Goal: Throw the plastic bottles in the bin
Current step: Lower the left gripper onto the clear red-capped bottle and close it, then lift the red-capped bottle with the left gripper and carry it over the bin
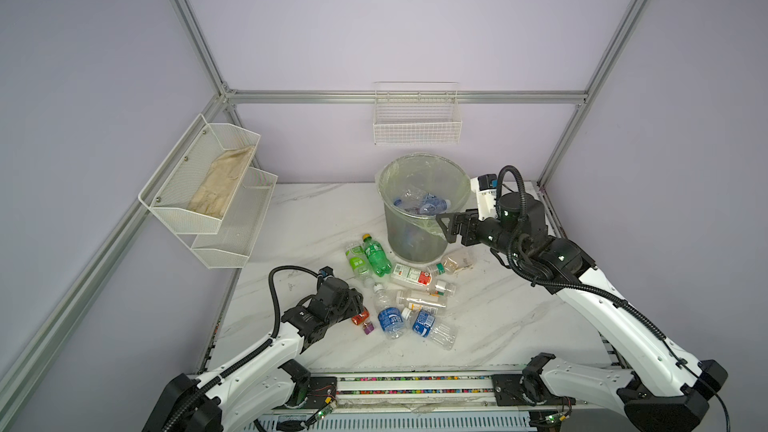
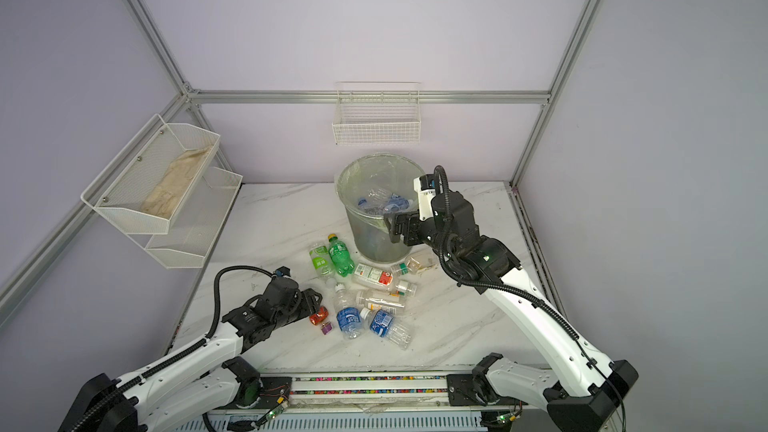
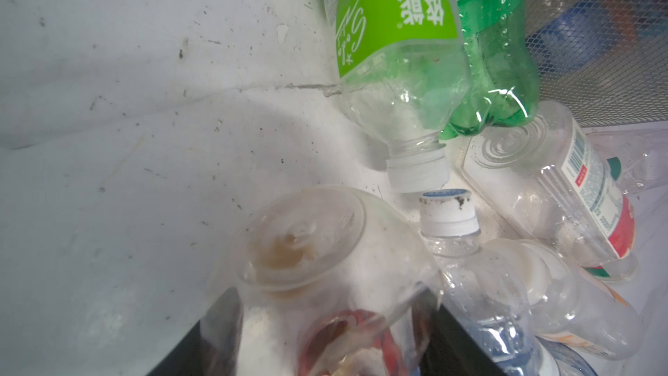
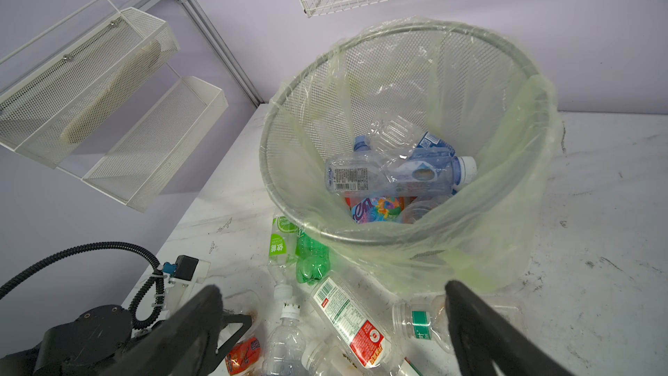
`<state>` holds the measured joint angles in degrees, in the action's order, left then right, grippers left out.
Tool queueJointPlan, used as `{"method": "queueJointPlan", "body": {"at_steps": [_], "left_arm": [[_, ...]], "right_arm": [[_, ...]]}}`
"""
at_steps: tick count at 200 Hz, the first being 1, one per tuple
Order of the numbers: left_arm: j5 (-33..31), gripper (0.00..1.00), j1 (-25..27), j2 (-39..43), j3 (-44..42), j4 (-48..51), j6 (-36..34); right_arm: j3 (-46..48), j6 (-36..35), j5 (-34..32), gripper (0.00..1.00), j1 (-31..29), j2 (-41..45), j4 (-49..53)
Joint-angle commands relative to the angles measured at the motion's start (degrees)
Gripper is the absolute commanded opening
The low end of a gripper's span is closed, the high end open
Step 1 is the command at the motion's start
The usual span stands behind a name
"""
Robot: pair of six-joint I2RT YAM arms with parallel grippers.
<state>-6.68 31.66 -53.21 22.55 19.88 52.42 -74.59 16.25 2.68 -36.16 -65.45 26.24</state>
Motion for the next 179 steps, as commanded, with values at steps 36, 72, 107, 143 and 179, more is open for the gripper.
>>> {"method": "queueJointPlan", "body": {"at_steps": [36,72,107,143,179], "left_arm": [[-1.6,0.46,0.3,1.7,1.3,3.9,-1.5],[-2.3,0.46,0.3,5.1,5.1,7.8,-2.8],[-2.5,0.46,0.4,9.3,8.9,10.5,-4.5],[-2.1,0.46,0.6,12.9,12.1,11.3,-6.1],[-1.4,0.46,0.6,14.8,16.0,11.8,-7.7]], "right_arm": [[0.4,0.3,0.8,0.97,0.0,0.8,-1.8],[0.4,0.5,0.8,0.97,-0.1,1.0,-1.8],[0.5,0.6,1.0,0.97,0.0,1.5,-1.9],[1.2,0.7,1.0,0.97,0.0,2.2,-2.2],[1.5,1.0,0.9,0.97,-0.1,2.9,-1.8]]}}
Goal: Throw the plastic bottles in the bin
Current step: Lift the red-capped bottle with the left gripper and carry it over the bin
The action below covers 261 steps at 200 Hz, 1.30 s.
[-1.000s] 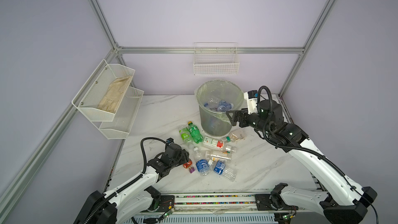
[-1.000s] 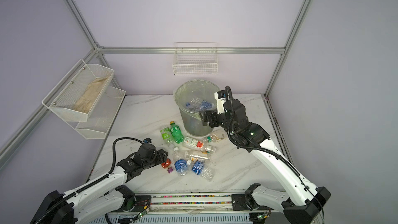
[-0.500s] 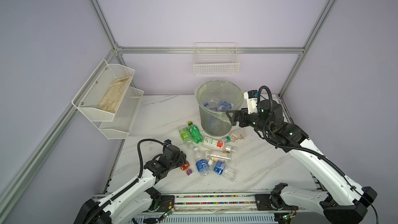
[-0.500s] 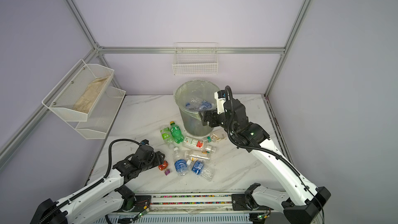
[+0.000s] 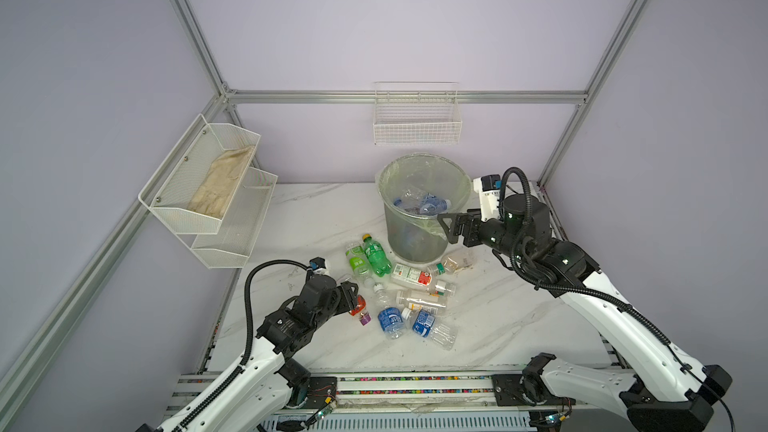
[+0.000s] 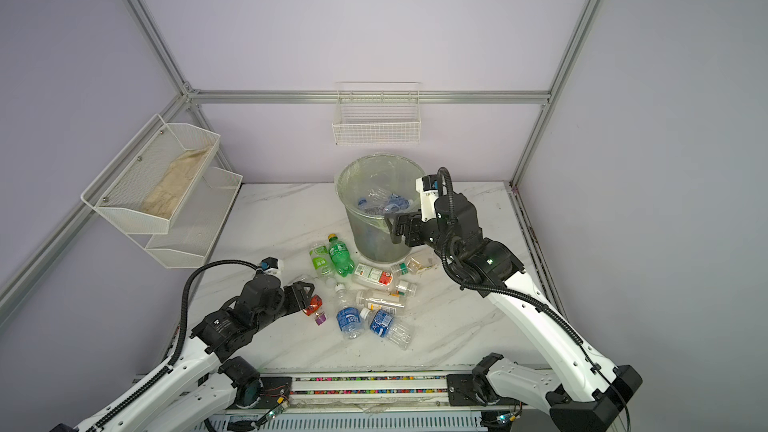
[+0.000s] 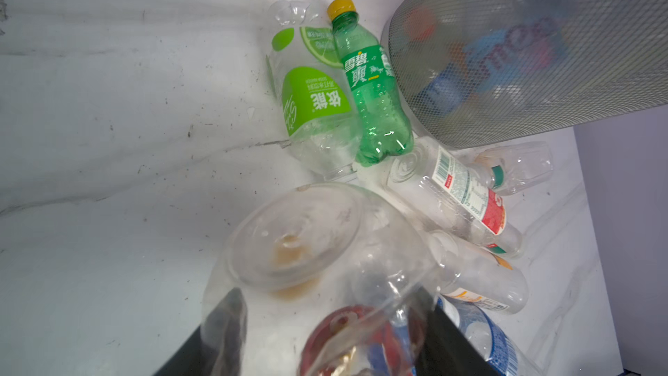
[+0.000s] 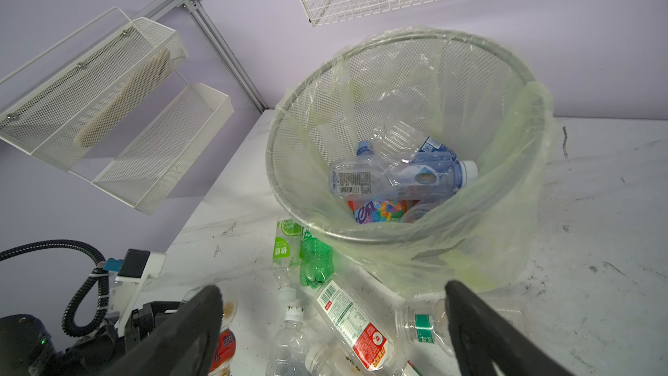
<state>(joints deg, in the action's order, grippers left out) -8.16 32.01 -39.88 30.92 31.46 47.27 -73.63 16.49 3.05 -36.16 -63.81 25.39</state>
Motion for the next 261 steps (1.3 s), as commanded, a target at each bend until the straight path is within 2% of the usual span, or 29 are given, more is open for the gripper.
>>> {"method": "queueJointPlan", "body": {"at_steps": [1,66,148,261], "left_arm": [[0.1,0.46,0.2,1.5,7.7,0.3,-2.5],[-0.5,0.46,0.4,3.7,16.5,-1.0,-8.8],[0.7,0.47,0.4,-3.5,32.1,-5.8,-18.8],[3.0,0.46,0.4,-13.2,44.6,-11.8,-22.6]], "right_arm": [[0.5,0.7,0.5,0.97,0.0,1.3,-0.9],[1.4,0.8,0.2,0.97,0.0,3.0,-1.3],[7.0,3.0,-1.3,0.98,-0.1,7.3,-1.4],[24.5,10.4,0.6,0.97,0.0,16.7,-4.3]]}}
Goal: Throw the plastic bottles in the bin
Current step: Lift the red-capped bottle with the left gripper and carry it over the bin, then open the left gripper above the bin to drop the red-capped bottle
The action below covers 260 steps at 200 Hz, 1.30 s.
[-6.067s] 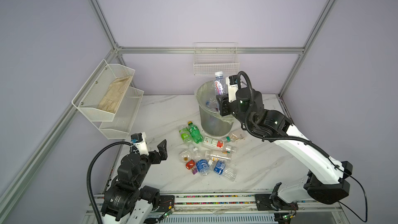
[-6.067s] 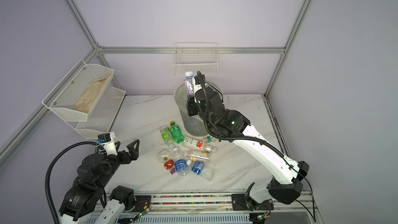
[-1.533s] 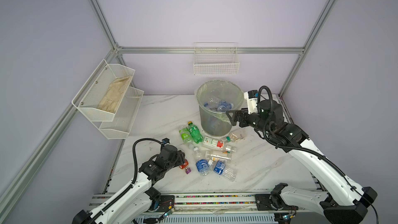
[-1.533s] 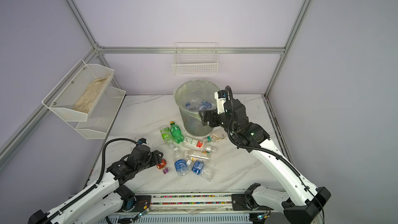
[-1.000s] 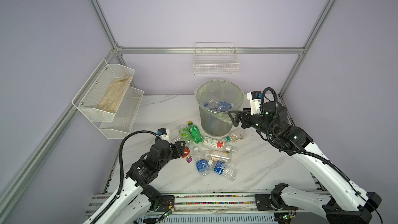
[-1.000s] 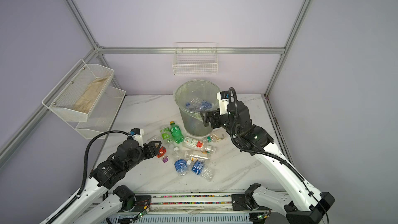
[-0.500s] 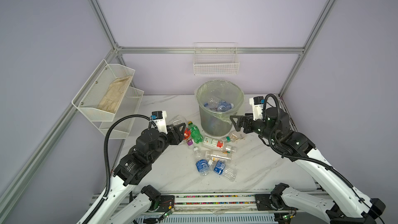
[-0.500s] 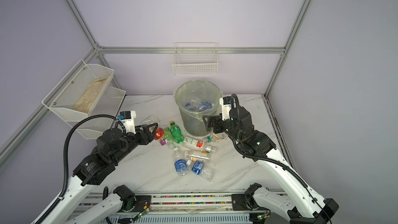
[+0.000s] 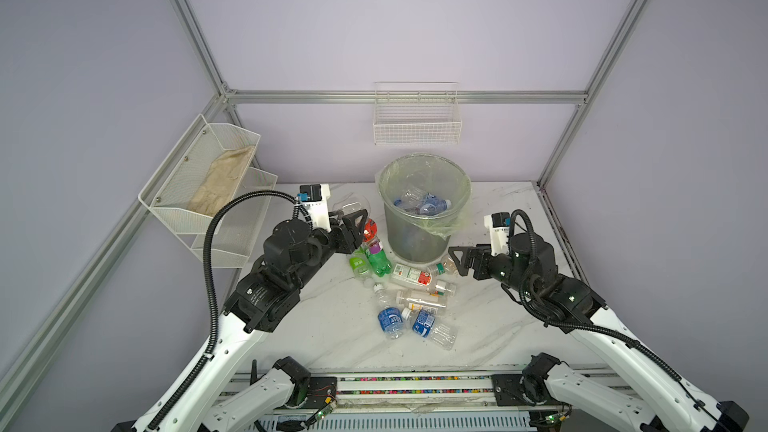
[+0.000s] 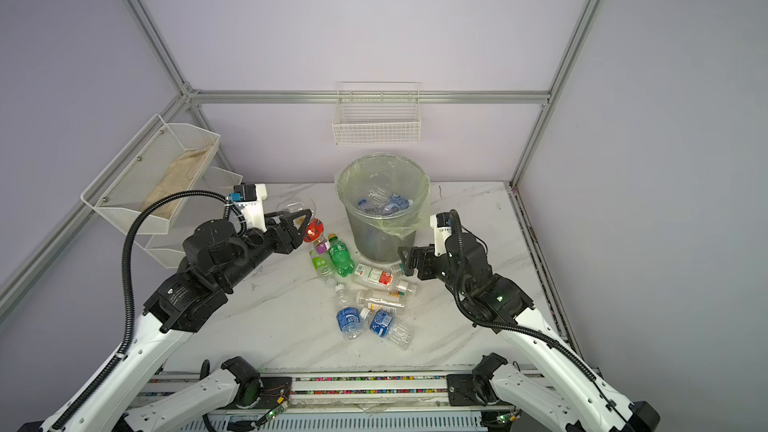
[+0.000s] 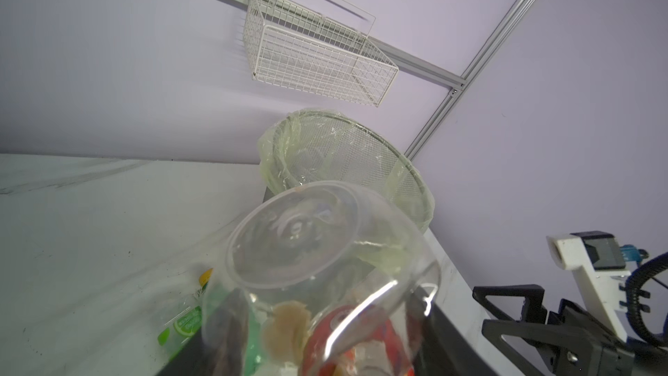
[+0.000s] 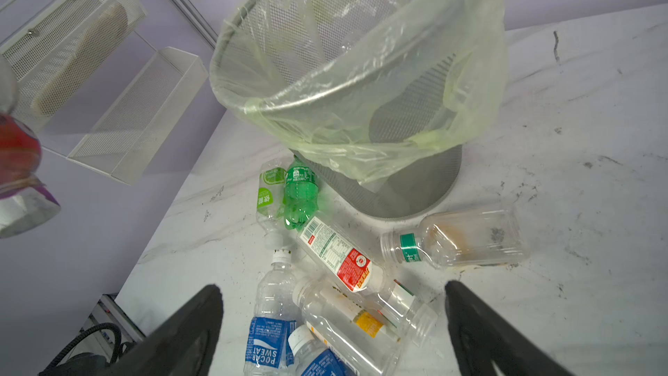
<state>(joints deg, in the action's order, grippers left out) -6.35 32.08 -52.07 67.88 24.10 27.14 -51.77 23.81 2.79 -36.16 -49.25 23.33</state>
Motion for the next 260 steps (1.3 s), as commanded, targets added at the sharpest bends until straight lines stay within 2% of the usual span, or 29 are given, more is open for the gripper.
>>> {"method": "queueJointPlan", "body": {"at_steps": [1,45,131,187,211,233,252,257,260], "left_arm": [[1.2,0.46,0.3,-1.1,7.7,-4.5,-2.5],[3.1,0.46,0.3,-6.5,14.5,-6.5,-4.1],[3.8,0.46,0.3,-16.5,27.4,-8.4,-9.5],[5.5,0.46,0.4,-24.5,34.9,-8.7,-7.8],[3.7,0.45,1.1,-28.4,37.0,-10.4,-7.6],[1.1,0.45,2.4,-35.7,40.8,-9.5,-10.6],[-1.0,0.53,3.1,-42.7,47.5,-3.7,-13.3],[-1.2,0.60,3.3,-45.1,49.7,-1.5,-14.3],[-1.1,0.69,3.3,-46.6,51.6,0.0,-14.5]], "right_arm": [[2.8,3.1,1.0,0.97,0.0,2.2,-2.3],[8.1,6.0,4.0,0.97,-0.1,3.2,-5.0],[9.6,6.3,4.4,0.97,-0.1,4.6,-5.3],[8.3,6.1,4.5,0.97,-0.1,4.7,-4.2],[7.5,6.2,4.5,0.97,-0.1,5.0,-3.8],[6.4,6.1,4.7,0.97,0.0,5.0,-2.8],[5.4,6.0,4.5,0.97,0.0,5.6,-1.9],[5.2,6.0,4.5,0.97,-0.1,5.7,-1.7],[5.1,6.0,4.4,0.98,-0.1,5.9,-1.6]]}}
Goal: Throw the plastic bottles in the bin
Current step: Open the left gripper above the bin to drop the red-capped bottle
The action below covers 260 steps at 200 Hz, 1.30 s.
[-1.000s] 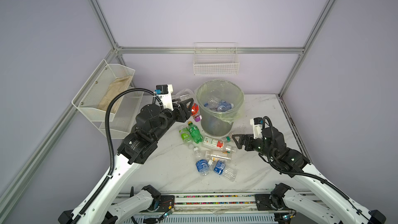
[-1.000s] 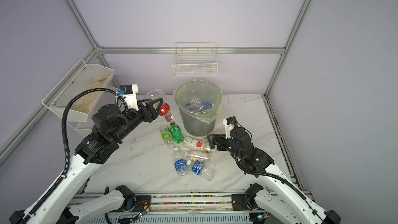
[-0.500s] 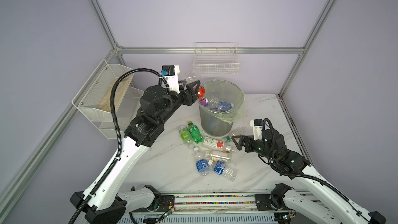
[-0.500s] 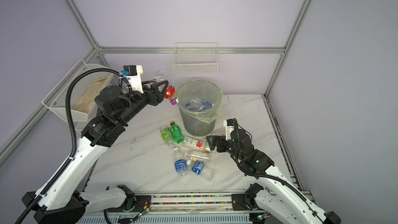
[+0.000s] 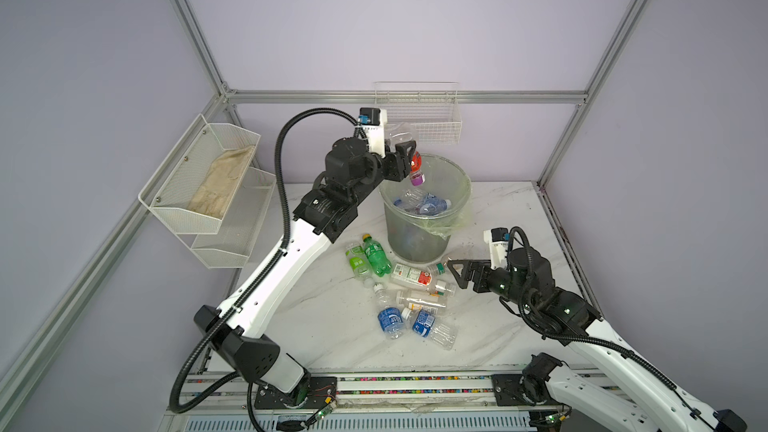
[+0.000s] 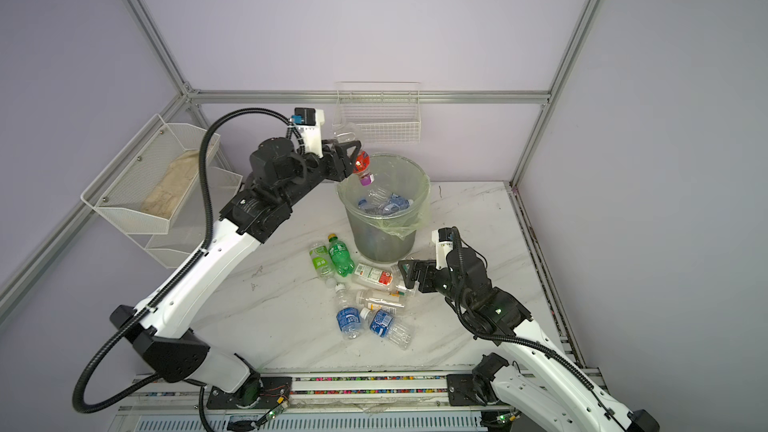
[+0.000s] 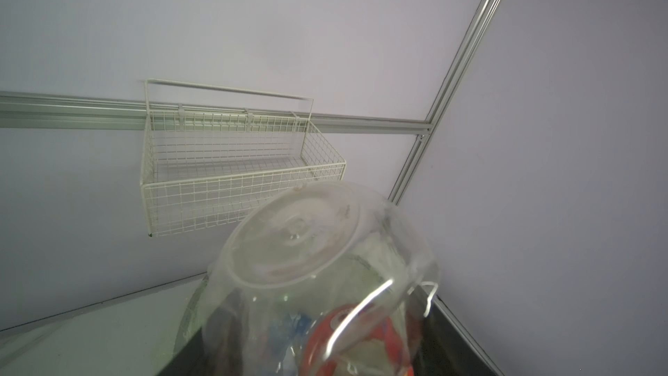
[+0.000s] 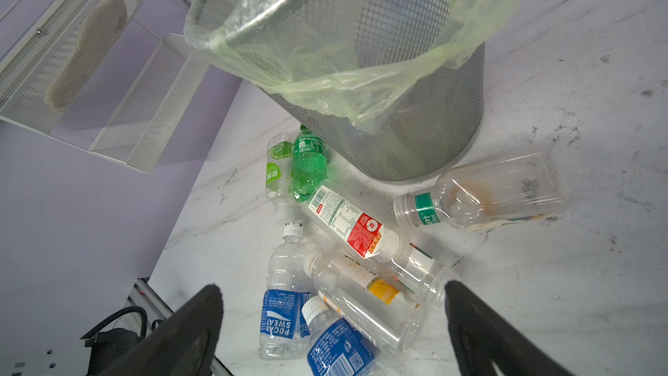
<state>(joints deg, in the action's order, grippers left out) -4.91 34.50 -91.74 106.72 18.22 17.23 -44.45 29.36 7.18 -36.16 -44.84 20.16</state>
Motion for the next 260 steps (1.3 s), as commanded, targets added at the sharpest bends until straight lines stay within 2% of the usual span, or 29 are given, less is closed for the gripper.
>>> {"method": "queueJointPlan", "body": {"at_steps": [1,5,8,28,43,64,94,149,193,238,260], "left_arm": [[-2.6,0.73,0.9,-7.4,13.3,6.5,-4.6],[-2.6,0.94,0.9,-9.3,16.1,9.2,-6.2],[-2.9,0.99,0.9,-11.2,18.2,11.5,-6.5],[-6.1,1.00,2.0,-20.9,37.2,27.2,-7.0],[-7.9,1.00,4.1,-20.7,39.3,27.4,-9.5],[-9.0,1.00,6.2,-14.9,32.4,21.2,-12.0],[-9.2,1.00,6.5,-7.5,23.1,16.1,-11.1],[-9.2,1.00,7.1,1.8,12.3,14.7,-10.0],[-10.1,1.00,7.1,13.2,-2.7,10.9,-7.7],[-11.1,1.00,7.1,23.2,-16.9,9.6,-3.2],[-12.4,1.00,7.1,27.6,-23.8,9.7,-1.4]], "right_arm": [[-2.3,0.4,0.0,0.98,-0.1,1.5,1.6],[-2.4,0.4,0.1,0.97,-0.1,1.6,1.7],[-2.5,0.4,0.0,0.97,-0.1,1.7,1.7],[-3.0,0.5,0.2,0.97,0.0,1.9,2.1],[-2.9,0.5,0.0,0.98,0.0,2.2,2.4],[-2.2,0.8,0.2,0.97,-0.1,2.3,1.9],[-1.6,1.4,0.7,0.97,0.0,2.1,1.0],[-2.0,0.5,-0.2,0.97,0.0,2.6,2.9],[-1.1,0.1,0.1,0.97,-0.1,1.7,2.8],[-0.9,-2.7,2.7,0.97,-0.1,-3.0,2.9],[-0.9,-3.8,3.2,0.94,-0.7,-5.6,3.3]]}}
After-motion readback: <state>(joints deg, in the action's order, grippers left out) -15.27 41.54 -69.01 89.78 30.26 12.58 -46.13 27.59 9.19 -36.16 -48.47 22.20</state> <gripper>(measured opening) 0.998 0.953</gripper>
